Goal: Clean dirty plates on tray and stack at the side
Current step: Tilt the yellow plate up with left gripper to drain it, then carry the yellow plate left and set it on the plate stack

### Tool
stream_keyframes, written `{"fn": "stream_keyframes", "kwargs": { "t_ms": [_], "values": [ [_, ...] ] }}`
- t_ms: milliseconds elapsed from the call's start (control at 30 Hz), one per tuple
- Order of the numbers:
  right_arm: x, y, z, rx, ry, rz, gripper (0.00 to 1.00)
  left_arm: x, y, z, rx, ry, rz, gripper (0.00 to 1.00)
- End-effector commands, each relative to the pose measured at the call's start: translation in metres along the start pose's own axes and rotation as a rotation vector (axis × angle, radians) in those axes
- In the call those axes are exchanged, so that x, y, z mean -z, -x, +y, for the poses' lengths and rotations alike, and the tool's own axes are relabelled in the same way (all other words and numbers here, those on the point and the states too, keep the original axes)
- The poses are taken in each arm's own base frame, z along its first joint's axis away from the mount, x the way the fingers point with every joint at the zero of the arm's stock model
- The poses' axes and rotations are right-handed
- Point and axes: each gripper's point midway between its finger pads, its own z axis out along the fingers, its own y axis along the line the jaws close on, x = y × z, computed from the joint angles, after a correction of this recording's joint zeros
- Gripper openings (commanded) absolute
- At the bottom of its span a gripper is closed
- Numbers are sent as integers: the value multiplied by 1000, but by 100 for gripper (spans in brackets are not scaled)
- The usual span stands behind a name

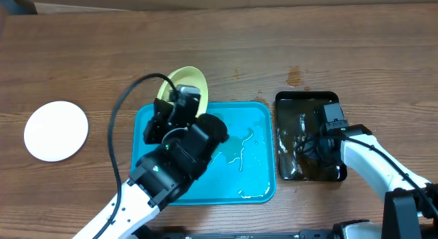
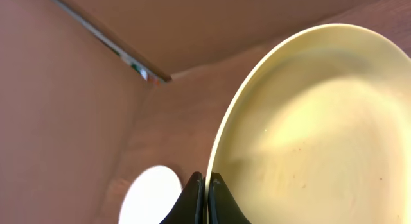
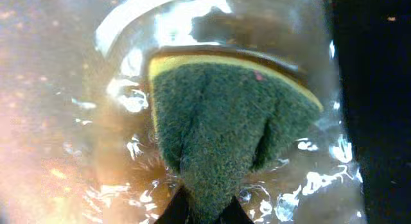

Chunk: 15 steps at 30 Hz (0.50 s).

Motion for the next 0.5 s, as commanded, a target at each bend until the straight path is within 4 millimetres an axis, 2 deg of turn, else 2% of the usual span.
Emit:
{"fn": "stream_keyframes", "kwargs": {
  "t_ms": [0, 33, 67, 200, 333, 400, 433, 467],
  "values": [
    [-1, -2, 6, 24, 36, 10, 71, -11, -3, -2, 142, -83, 49, 4],
    [-1, 1, 6, 24, 32, -3, 91, -15, -5, 0, 164, -85, 66, 4],
    [-1, 5, 5, 23, 25, -21, 99, -20, -8, 3, 183, -83, 82, 4],
    [2, 27, 1, 16, -11, -115, 100, -39, -21, 17, 255, -71, 148, 4],
    [3, 37, 6, 2, 7, -159, 100, -56, -35, 23, 332, -126, 220, 4],
    [4, 40, 8, 0, 15, -172, 95, -64, -44, 28, 392, -147, 263, 4],
    [4, 42, 9, 0, 17, -177, 81, -69, -50, 32, 428, -148, 287, 4],
    [4, 42, 9, 0, 19, -180, 43, -72, -55, 37, 460, -147, 309, 4]
  ]
}}
